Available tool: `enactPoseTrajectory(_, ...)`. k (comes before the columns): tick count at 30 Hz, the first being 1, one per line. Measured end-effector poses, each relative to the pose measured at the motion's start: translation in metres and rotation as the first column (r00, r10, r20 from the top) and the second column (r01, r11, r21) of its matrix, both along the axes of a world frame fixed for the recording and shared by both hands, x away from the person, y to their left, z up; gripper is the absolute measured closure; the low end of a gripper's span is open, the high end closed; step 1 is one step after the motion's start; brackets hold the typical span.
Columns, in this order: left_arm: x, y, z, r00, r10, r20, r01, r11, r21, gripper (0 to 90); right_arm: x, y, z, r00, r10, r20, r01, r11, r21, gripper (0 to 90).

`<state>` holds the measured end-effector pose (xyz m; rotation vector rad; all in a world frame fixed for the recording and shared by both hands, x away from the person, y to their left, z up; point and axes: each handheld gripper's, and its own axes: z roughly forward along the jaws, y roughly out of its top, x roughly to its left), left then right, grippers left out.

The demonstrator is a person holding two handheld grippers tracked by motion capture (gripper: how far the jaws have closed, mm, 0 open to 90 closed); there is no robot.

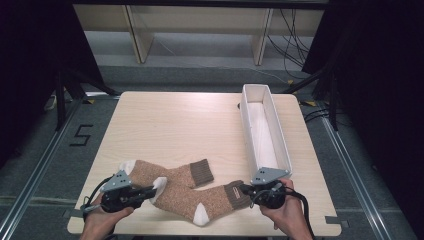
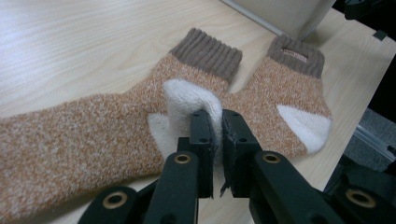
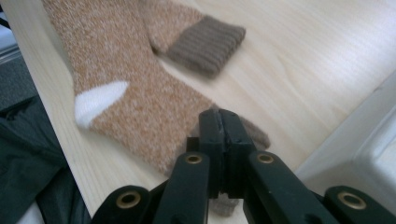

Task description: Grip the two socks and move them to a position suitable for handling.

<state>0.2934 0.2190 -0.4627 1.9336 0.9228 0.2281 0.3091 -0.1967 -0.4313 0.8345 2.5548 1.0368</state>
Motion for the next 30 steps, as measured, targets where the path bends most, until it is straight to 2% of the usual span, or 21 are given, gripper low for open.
enactPoseTrajectory(4, 0.000, 0.003, -0.007, 0.9999, -0.003, -0.014, 0.003, 1.0000, -0.002, 83.0, -0.002, -0.002, -0.009, 0.9996, -0.010, -0.027, 0.009, 0.999, -0.044, 88.0)
enactPoseTrajectory(5, -0.001, 0.004, -0.007, 0.9997, 0.001, -0.025, 0.000, 0.9999, 0.012, 83.0, -0.002, -0.002, -0.013, 0.9996, -0.023, -0.016, 0.022, 0.999, -0.040, 87.6)
enactPoseTrajectory(6, -0.001, 0.003, -0.009, 0.9998, 0.008, -0.019, -0.008, 1.0000, 0.000, 82.9, -0.002, -0.004, -0.015, 0.9991, -0.033, -0.026, 0.032, 0.998, -0.050, 86.3)
enactPoseTrajectory(7, -0.001, 0.004, -0.010, 0.9997, -0.005, -0.023, 0.005, 1.0000, 0.003, 82.9, -0.001, -0.006, -0.016, 0.9988, -0.032, -0.038, 0.029, 0.997, -0.073, 85.5)
enactPoseTrajectory(8, -0.001, 0.003, -0.011, 0.9997, -0.004, -0.025, 0.004, 1.0000, 0.003, 82.8, -0.001, -0.007, -0.019, 0.9975, -0.045, -0.054, 0.042, 0.997, -0.068, 84.5)
enactPoseTrajectory(11, -0.001, 0.004, -0.011, 0.9997, -0.005, -0.022, 0.005, 0.9999, 0.013, 82.6, 0.000, -0.008, -0.026, 0.9953, -0.058, -0.077, 0.051, 0.994, -0.092, 80.1)
enactPoseTrajectory(12, -0.001, 0.004, -0.011, 0.9997, -0.002, -0.023, 0.002, 0.9999, 0.012, 82.6, 0.000, -0.007, -0.029, 0.9953, -0.073, -0.064, 0.067, 0.994, -0.091, 78.1)
enactPoseTrajectory(13, -0.001, 0.004, -0.012, 0.9997, 0.000, -0.025, 0.001, 1.0000, 0.006, 82.5, 0.000, -0.008, -0.029, 0.9936, -0.070, -0.089, 0.061, 0.993, -0.105, 74.8)
enactPoseTrajectory(14, -0.001, 0.004, -0.013, 0.9996, -0.005, -0.028, 0.006, 0.9999, 0.010, 82.4, 0.000, -0.007, -0.030, 0.9909, -0.088, -0.102, 0.078, 0.992, -0.100, 72.3)
enactPoseTrajectory(17, -0.001, 0.004, -0.015, 0.9994, -0.008, -0.033, 0.009, 0.9999, 0.014, 82.3, 0.003, -0.006, -0.035, 0.9912, -0.097, -0.090, 0.087, 0.991, -0.104, 65.7)
enactPoseTrajectory(19, -0.001, 0.003, -0.015, 0.9994, -0.009, -0.033, 0.009, 0.9999, 0.013, 82.2, 0.004, -0.007, -0.038, 0.9873, -0.117, -0.108, 0.106, 0.989, -0.103, 60.3)
enactPoseTrajectory(21, -0.002, 0.003, -0.015, 0.9995, -0.015, -0.029, 0.016, 0.9995, 0.027, 82.1, 0.004, -0.007, -0.040, 0.9794, -0.135, -0.150, 0.117, 0.986, -0.121, 53.7)
enactPoseTrajectory(22, -0.002, 0.003, -0.014, 0.9994, -0.019, -0.030, 0.020, 0.9994, 0.027, 82.0, 0.006, -0.006, -0.042, 0.9802, -0.132, -0.147, 0.114, 0.985, -0.126, 51.8)
enactPoseTrajectory(23, -0.002, 0.002, -0.015, 0.9993, -0.015, -0.034, 0.015, 0.9997, 0.021, 81.9, 0.006, -0.006, -0.045, 0.9801, -0.135, -0.145, 0.117, 0.985, -0.131, 51.4)
enactPoseTrajectory(24, -0.002, 0.002, -0.016, 0.9995, -0.014, -0.029, 0.015, 0.9997, 0.017, 81.8, 0.006, -0.005, -0.046, 0.9753, -0.149, -0.163, 0.127, 0.983, -0.135, 50.5)
enactPoseTrajectory(25, -0.002, 0.003, -0.016, 0.9994, -0.018, -0.031, 0.019, 0.9994, 0.031, 81.7, 0.006, -0.003, -0.049, 0.9775, -0.150, -0.149, 0.132, 0.984, -0.121, 49.3)
enactPoseTrajectory(26, -0.002, 0.002, -0.017, 0.9994, -0.008, -0.034, 0.010, 0.9995, 0.031, 81.7, 0.007, -0.004, -0.047, 0.9745, -0.147, -0.170, 0.126, 0.984, -0.127, 48.2)
enactPoseTrajectory(27, -0.001, 0.004, -0.017, 0.9992, -0.020, -0.035, 0.021, 0.9989, 0.041, 81.7, 0.007, -0.003, -0.047, 0.9727, -0.151, -0.177, 0.131, 0.984, -0.117, 47.4)
enactPoseTrajectory(28, -0.002, 0.003, -0.018, 0.9995, -0.002, -0.032, 0.003, 0.9994, 0.034, 81.6, 0.008, -0.003, -0.047, 0.9725, -0.150, -0.178, 0.132, 0.985, -0.113, 46.7)
enactPoseTrajectory(29, -0.001, 0.005, -0.018, 0.9992, -0.012, -0.039, 0.014, 0.9990, 0.044, 81.6, 0.008, -0.003, -0.046, 0.9702, -0.159, -0.182, 0.140, 0.984, -0.113, 46.7)
enactPoseTrajectory(30, -0.001, 0.005, -0.018, 0.9989, -0.012, -0.045, 0.014, 0.9992, 0.038, 81.5, 0.010, -0.003, -0.046, 0.9745, -0.151, -0.166, 0.131, 0.984, -0.122, 46.6)
